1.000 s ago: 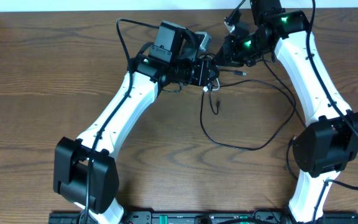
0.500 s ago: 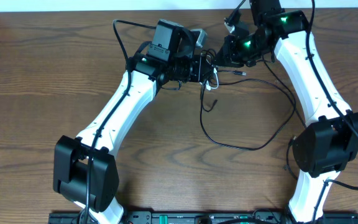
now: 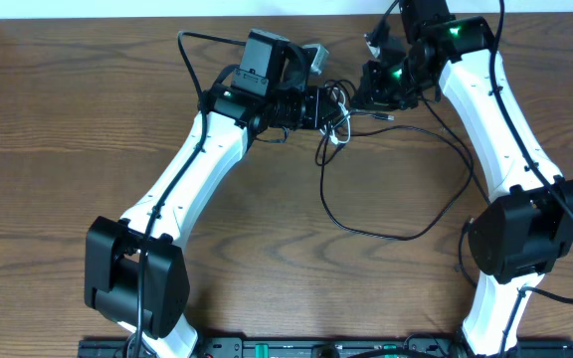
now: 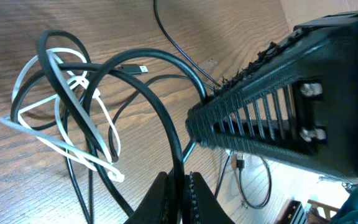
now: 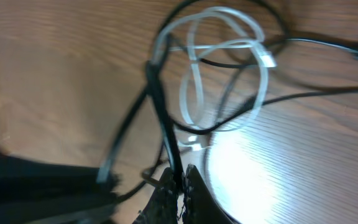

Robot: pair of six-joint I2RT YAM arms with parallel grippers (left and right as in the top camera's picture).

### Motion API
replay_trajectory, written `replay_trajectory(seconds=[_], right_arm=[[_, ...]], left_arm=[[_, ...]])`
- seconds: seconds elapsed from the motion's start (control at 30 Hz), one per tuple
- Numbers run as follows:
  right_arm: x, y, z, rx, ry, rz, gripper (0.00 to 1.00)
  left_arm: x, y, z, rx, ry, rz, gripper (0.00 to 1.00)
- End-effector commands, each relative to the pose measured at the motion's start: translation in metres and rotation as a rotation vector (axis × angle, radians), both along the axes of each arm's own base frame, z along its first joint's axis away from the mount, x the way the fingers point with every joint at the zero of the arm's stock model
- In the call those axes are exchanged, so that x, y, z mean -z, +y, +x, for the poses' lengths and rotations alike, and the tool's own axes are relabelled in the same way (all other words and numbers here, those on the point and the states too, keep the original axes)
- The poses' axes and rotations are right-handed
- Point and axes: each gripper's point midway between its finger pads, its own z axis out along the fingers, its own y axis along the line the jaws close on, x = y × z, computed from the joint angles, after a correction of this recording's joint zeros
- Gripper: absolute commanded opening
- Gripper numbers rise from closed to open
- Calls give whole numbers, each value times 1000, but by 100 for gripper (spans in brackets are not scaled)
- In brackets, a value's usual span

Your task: Untangle cables

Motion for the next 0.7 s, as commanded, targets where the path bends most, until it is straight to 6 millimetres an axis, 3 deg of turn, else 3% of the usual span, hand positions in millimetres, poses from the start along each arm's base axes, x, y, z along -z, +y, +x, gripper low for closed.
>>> replay_trajectory(seconds=[0.0, 0.17, 0.2, 0.47, 0.6, 0.67], right_arm=[[16, -38, 5, 105, -9, -200, 1], [49, -94, 8, 294, 43, -397, 1], [63, -104, 8, 318, 62, -409, 1], [124, -130, -10, 388, 155, -425, 1], [136, -146, -18, 418, 194, -432, 1], [136, -149, -18, 416, 201, -409, 1]], left_arm=[[0, 9, 9, -22, 10, -11, 7], [8, 35, 13, -77, 64, 9, 7], [13, 42, 11, -92, 96, 20, 7], [44, 73, -5, -172, 214, 188, 7], [59, 98, -7, -250, 230, 333, 7], [61, 100, -10, -246, 236, 347, 7]])
